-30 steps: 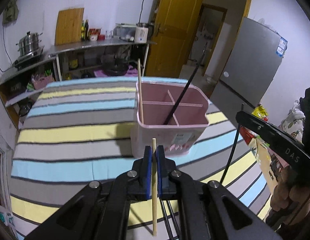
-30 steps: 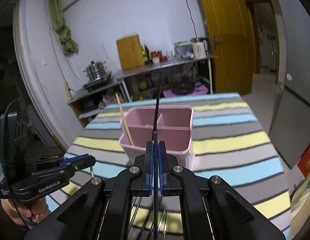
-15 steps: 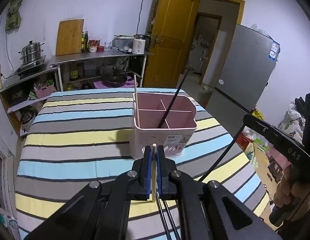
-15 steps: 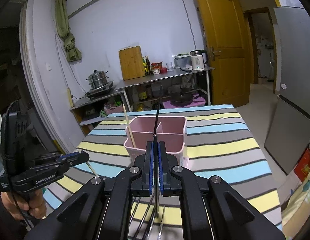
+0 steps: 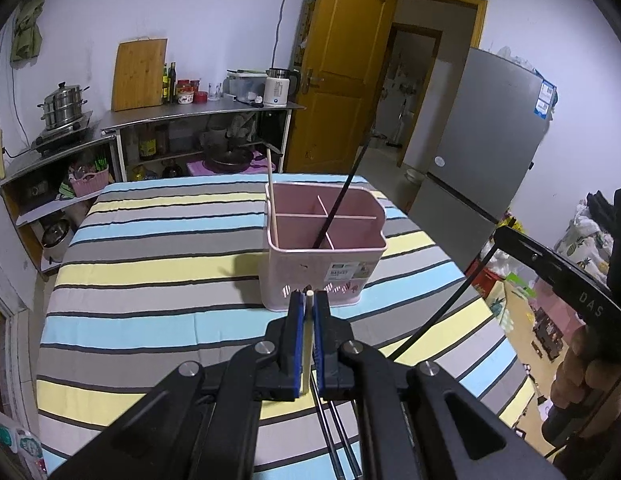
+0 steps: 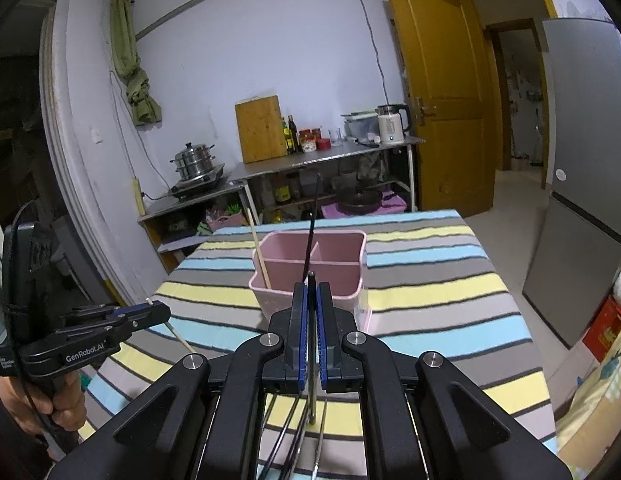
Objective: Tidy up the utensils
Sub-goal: 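Lower the wooden chopstick into the basket with the left tool while the right tool inserts the black one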
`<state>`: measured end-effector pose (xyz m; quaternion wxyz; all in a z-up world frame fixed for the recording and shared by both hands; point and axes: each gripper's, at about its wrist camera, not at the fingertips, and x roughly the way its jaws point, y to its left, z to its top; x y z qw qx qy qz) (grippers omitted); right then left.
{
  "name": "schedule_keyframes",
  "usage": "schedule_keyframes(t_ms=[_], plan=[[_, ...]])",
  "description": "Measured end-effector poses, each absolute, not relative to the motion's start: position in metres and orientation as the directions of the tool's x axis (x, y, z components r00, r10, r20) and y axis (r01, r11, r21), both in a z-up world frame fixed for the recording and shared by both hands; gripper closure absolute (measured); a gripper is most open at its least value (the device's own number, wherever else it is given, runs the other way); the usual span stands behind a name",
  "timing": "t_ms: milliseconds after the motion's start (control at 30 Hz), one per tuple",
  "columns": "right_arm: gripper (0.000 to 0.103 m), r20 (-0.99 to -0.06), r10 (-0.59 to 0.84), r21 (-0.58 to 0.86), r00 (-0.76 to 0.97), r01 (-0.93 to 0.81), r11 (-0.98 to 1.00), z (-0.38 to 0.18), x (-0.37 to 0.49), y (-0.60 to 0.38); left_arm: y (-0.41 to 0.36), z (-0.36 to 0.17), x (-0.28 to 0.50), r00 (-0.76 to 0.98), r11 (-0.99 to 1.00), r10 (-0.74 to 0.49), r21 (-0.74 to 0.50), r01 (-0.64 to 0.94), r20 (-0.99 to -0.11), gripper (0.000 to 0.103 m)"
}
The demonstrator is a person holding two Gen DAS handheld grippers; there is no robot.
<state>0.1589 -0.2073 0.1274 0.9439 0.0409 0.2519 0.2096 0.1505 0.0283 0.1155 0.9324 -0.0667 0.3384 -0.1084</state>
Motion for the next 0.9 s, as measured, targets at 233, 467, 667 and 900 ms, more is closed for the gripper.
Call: schedule_keyframes(t_ms=[233,467,667,900], plan=[[0.099,-0.430,0.425,0.167,0.796,-0.392,0.904,0.144,0.159,-0.200,0.035,0.132,0.153,0.753,0.965,-0.254,-0.211,0.156,-0.607,0.098],[0.099,-0.412,0.435,0.166,0.801,-0.404,0.900,0.156,0.172,-0.190,0.034,0.153,0.165,0.766,0.962,-0.265,-0.214,0.169,-0.586,0.098],[0.099,-0.379,0.446,0.193,0.811,-0.402,0.895,0.172,0.186,-0.188,0.031,0.179,0.179,0.788,0.960,-0.271,-0.219,0.177,-0.553,0.098],[0.099,-0.331,0.454,0.213,0.827,-0.403,0.890,0.194,0.204,-0.185,0.029,0.203,0.201,0.813,0.961,-0.263,-0.213,0.175,-0.520,0.098]])
